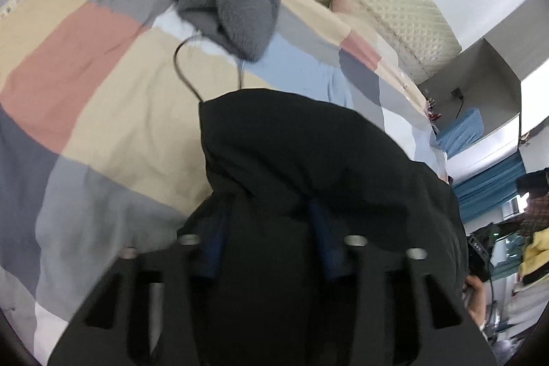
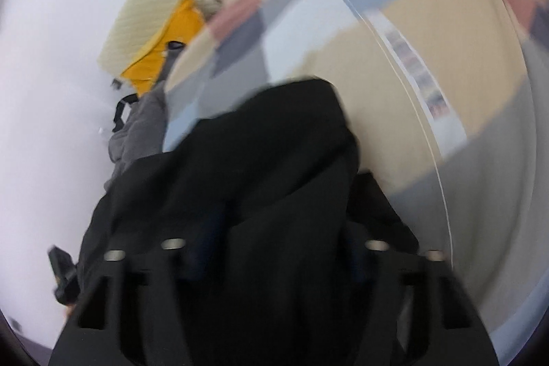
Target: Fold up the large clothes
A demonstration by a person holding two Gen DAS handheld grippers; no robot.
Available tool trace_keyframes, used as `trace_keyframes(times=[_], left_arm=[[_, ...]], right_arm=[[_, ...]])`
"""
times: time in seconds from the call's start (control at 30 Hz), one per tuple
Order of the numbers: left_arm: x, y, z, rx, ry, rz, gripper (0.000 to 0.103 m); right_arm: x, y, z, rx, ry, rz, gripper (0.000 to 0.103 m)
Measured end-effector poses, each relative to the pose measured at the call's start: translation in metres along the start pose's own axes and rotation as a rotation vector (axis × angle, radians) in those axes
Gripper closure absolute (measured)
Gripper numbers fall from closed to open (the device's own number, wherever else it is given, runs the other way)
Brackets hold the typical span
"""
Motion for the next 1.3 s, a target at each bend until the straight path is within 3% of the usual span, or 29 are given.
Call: trace_keyframes(times=[0.03, 0.1, 0.3, 0.43, 0.6, 0.77, 1.03, 1.1, 1.13, 1.17, 1.23, 1.27, 1.3], left_arm=[[0.003, -0.004, 0.003, 0.027, -0.017, -0.018, 0.083], [0.009, -0.009, 0.012, 0.041, -0.06, -0.035, 0.094], [0.054, -0.027, 0.078, -0.047, -0.354, -0.039, 0.098], [0.082, -0.038, 0.085, 0.035, -0.423, -0.104, 0.098], [0.086, -0.014, 0.047, 0.155, -0.343, -0.06, 0.098], [0.063, 0.008, 0.004, 0.273, -0.166, -0.068, 0.097], [0.04, 0.012, 0.015, 0.277, -0.137, -0.088, 0.09], [0.04, 0.01, 0.015, 0.28, -0.125, -0.085, 0.083], [0.037, 0.008, 0.02, 0.273, -0.125, -0.08, 0.07], [0.034, 0.006, 0.023, 0.266, -0.131, -0.072, 0.05], [0.031, 0.0, 0.037, 0.265, -0.175, -0.067, 0.028], [0.031, -0.004, 0.045, 0.282, -0.2, -0.077, 0.023], [0.032, -0.009, 0.052, 0.296, -0.221, -0.09, 0.023]], right_arm=[[0.0, 0.007, 0.002, -0.011, -0.018, 0.034, 0.084], [0.004, 0.022, 0.01, -0.037, -0.069, 0.09, 0.092], [0.039, 0.059, 0.051, 0.067, -0.231, 0.105, 0.095], [0.056, 0.081, 0.052, 0.066, -0.297, 0.147, 0.095], [0.073, 0.063, 0.024, 0.012, -0.291, 0.124, 0.095], [0.07, 0.027, -0.014, -0.061, -0.223, 0.098, 0.095], [0.061, 0.011, -0.009, -0.063, -0.205, 0.081, 0.094], [0.057, 0.014, -0.003, -0.068, -0.211, 0.096, 0.093], [0.054, 0.014, -0.001, -0.068, -0.209, 0.099, 0.092], [0.052, 0.013, 0.001, -0.067, -0.205, 0.097, 0.09], [0.048, 0.011, 0.007, -0.062, -0.207, 0.083, 0.069], [0.045, 0.011, 0.011, -0.053, -0.21, 0.076, 0.064], [0.043, 0.013, 0.016, -0.046, -0.219, 0.075, 0.052]])
Point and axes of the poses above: each gripper's, at about its wrist camera, not at the fingertips, and z roughly against the way its jaws point, y to its left, x to its top, the point moved 6 cm from there along -z, roughly the way its jaws point, and after that the axes turned 15 degrees about -z, right-handed, at the moved point
